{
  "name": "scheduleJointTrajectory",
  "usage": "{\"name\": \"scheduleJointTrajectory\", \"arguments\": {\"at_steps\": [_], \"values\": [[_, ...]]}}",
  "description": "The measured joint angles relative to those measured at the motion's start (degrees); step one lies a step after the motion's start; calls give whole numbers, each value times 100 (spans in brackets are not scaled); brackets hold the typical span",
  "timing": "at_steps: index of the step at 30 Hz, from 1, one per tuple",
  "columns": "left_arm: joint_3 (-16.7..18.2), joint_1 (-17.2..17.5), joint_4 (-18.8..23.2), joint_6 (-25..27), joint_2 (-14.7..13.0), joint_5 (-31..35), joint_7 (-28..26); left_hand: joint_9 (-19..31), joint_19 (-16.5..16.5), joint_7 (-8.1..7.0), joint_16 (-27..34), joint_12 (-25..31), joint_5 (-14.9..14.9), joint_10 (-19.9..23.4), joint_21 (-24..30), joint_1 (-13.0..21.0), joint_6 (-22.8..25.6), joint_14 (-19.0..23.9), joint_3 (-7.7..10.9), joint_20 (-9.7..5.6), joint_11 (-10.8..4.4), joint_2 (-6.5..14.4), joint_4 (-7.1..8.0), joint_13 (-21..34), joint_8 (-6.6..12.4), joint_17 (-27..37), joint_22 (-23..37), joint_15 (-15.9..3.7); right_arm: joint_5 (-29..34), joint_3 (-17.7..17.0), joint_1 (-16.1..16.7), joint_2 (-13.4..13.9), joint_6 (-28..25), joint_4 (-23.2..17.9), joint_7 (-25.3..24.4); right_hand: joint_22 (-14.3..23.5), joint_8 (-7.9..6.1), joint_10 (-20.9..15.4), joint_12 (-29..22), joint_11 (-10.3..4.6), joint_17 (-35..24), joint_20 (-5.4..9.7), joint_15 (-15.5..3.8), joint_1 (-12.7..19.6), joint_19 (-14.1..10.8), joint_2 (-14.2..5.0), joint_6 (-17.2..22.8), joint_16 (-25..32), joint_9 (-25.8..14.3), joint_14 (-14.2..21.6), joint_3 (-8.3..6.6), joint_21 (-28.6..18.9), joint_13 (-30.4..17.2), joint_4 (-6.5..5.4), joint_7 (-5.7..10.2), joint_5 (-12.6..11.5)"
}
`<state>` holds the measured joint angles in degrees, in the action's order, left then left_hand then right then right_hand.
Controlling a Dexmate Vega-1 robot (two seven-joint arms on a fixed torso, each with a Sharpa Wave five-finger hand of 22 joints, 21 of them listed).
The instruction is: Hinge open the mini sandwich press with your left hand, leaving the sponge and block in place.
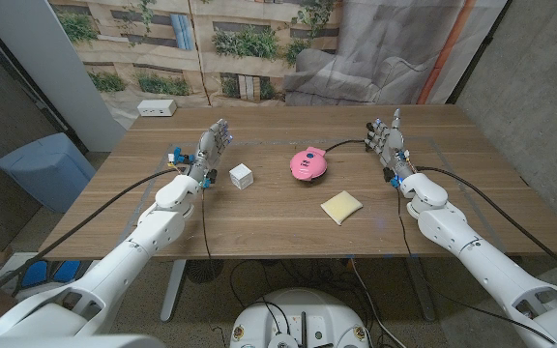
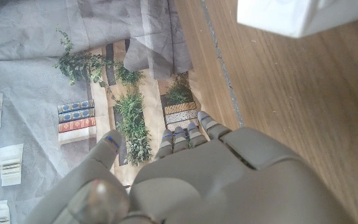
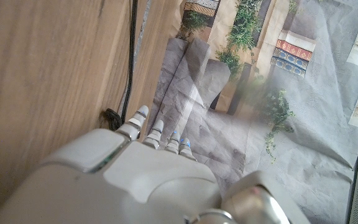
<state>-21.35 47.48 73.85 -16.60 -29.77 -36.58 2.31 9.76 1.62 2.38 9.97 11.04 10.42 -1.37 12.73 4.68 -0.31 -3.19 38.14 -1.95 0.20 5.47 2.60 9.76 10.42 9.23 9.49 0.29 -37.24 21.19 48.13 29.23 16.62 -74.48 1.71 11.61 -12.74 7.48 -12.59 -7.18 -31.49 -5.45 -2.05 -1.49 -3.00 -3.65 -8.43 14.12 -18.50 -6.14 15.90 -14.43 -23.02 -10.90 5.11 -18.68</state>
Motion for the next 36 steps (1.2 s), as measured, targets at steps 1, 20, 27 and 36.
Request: {"name": "scheduleJointTrajectory", "arguments": {"at_steps": [1, 20, 27, 36], "values": [[-10, -16, -23, -3, -8, 20, 16, 0, 0, 0, 0, 0, 0, 0, 0, 0, 0, 0, 9, 0, 0, 0, -9, 0, 0, 0, 0, 0, -1, 0, 0, 0, 0, 0, 0, 0, 0, 0, 0, 0, 0, 0, 0, 0, 0, 0, 0, 0, 0, 0, 0, 0, 0, 0, 0, 0], [-45, 100, 285, -216, -361, 481, -129, -1, 97, -71, 0, 0, 0, 73, -68, 256, 132, 73, 141, -9, -114, 140, -509, -1, 0, -1, -17, -72, -1, 0, 0, 0, 0, 0, -1, -1, 0, -1, 0, 0, 1, 1, 0, 0, 0, 0, 1, 0, 1, 1, -1, 0, 0, 0, -1, 0], [-8, 202, 523, -351, -578, 766, -221, -1, 165, -136, 0, 0, 0, 156, -119, 538, 197, 114, 237, -18, -197, 174, -971, -1, 43, -1, -16, -155, -1, 0, 0, -1, 0, 0, -1, -2, 0, -1, 0, 1, 1, 1, 0, 0, 0, 1, 2, 0, 2, 1, -1, 0, 1, 0, -1, 0], [26, 330, 789, -557, -817, 1242, -401, -2, 207, -310, 0, 0, 0, 268, -157, 797, 371, 145, 313, -20, -308, 123, -1269, -2, 123, -1, -16, -185, -1, 0, 0, -1, 0, 1, 2, -2, 0, 0, 0, 0, 1, 2, 0, 1, 0, 1, 2, 0, 2, 1, -1, 0, 1, 0, -1, 0]]}}
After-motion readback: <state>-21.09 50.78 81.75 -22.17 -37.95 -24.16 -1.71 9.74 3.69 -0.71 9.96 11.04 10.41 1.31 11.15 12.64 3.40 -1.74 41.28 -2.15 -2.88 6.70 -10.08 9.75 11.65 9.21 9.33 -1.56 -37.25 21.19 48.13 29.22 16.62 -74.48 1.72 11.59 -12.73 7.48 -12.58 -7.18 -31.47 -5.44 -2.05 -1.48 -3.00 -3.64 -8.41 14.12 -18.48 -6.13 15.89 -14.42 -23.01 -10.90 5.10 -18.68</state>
